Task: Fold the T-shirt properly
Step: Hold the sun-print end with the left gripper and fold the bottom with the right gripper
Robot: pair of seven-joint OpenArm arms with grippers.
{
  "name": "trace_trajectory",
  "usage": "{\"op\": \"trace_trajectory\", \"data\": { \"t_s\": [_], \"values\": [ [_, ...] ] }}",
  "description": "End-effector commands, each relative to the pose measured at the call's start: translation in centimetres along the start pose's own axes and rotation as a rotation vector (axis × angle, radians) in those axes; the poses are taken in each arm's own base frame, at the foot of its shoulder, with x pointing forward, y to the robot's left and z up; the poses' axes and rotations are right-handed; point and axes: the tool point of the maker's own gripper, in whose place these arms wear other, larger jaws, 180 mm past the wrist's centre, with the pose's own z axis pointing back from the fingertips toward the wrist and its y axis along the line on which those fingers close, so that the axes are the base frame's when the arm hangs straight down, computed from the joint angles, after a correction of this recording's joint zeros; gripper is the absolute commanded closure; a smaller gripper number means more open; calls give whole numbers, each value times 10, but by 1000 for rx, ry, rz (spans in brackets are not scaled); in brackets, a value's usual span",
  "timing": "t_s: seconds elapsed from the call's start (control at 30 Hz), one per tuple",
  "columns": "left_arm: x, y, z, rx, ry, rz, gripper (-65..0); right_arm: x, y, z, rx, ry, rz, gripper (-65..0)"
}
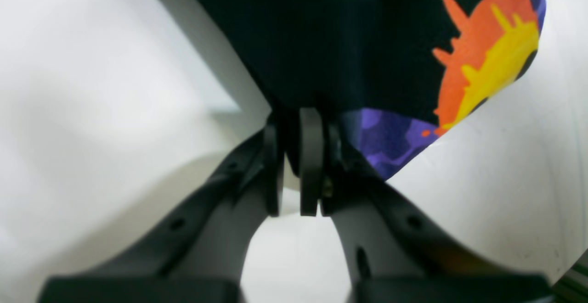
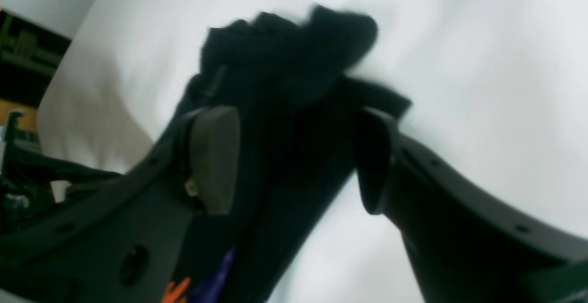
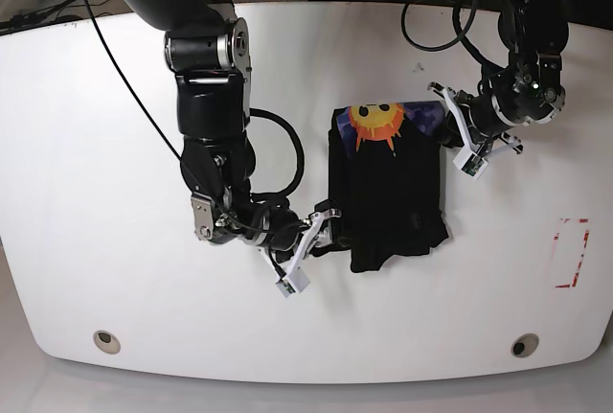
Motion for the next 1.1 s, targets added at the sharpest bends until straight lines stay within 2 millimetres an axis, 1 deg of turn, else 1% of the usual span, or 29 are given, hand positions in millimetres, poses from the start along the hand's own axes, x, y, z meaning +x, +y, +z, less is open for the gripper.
{"op": "trace_trajectory", "data": {
  "t_s": [0.0, 0.07, 0.17, 0.27, 0.43, 0.5, 0.57, 0.67, 0.73, 0.77, 0.9, 1.07],
  "values": [
    [14, 4, 5, 6, -46, -17, -43, 30, 15, -1, 35, -75, 30, -373],
    [14, 3, 5, 5, -45, -17, -43, 23, 15, -3, 36, -75, 13, -373],
    [14, 3, 5, 5, -45, -17, -43, 24, 16, -6, 31, -106, -18, -373],
    [14, 3, 5, 5, -45, -17, -43, 16, 21, -11, 41, -111, -46, -373],
    [15, 0, 3, -1, -51, -10, -43, 14, 23, -13, 45, -110, -52, -368],
    [15, -2, 2, -2, -53, -8, -43, 14, 23, -13, 45, -111, -52, -335],
    [15, -2, 2, -4, -51, -5, -43, 17, 23, -12, 44, -127, -52, -263],
    [14, -2, 1, -5, -51, -3, -43, 23, 22, -12, 42, -162, -53, -111],
    [14, -2, 1, -6, -52, -2, -43, 24, 24, -12, 44, -166, -46, -40],
    [14, -2, 1, -6, -51, -1, -43, 24, 28, -15, 51, -162, -33, 0],
    [14, -10, -2, -25, -43, -17, -43, 25, 34, -17, 60, -156, -2, 0],
    [15, -10, -2, -25, -46, -21, -43, 38, 40, -5, 52, -200, 42, 0]
  ]
}}
